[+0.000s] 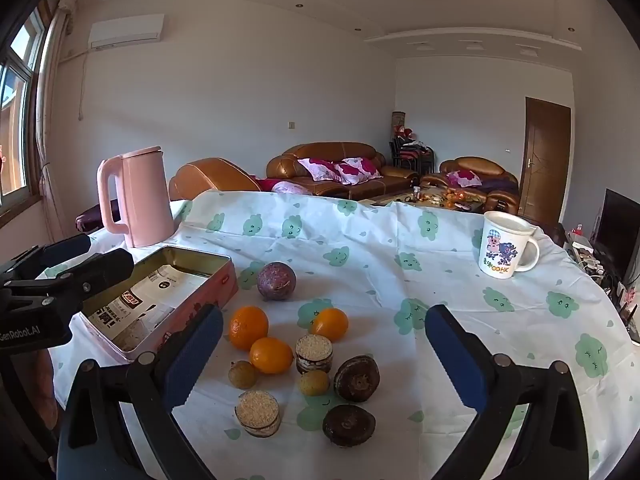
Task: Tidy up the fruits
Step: 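Move both grippers toward the fruit cluster beside the tin box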
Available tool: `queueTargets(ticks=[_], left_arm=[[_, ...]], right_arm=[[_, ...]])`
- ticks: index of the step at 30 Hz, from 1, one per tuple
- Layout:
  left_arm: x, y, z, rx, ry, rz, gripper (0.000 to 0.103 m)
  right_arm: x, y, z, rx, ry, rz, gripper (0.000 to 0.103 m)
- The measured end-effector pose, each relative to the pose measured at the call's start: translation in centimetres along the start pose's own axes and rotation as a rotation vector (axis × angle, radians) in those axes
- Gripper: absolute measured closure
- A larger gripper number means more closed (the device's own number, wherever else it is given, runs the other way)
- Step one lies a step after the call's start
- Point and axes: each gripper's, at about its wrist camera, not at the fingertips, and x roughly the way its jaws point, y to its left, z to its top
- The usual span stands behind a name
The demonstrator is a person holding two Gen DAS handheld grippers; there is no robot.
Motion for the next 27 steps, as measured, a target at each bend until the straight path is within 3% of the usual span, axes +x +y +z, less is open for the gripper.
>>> queueTargets(ticks=[27], left_arm=[[0.6,-0.3,-1.5,-0.011,0.023,-0.002,0.0]], right_arm=[[-0.1,-0.2,-0.9,0.029,0.024,0.003,0.001]])
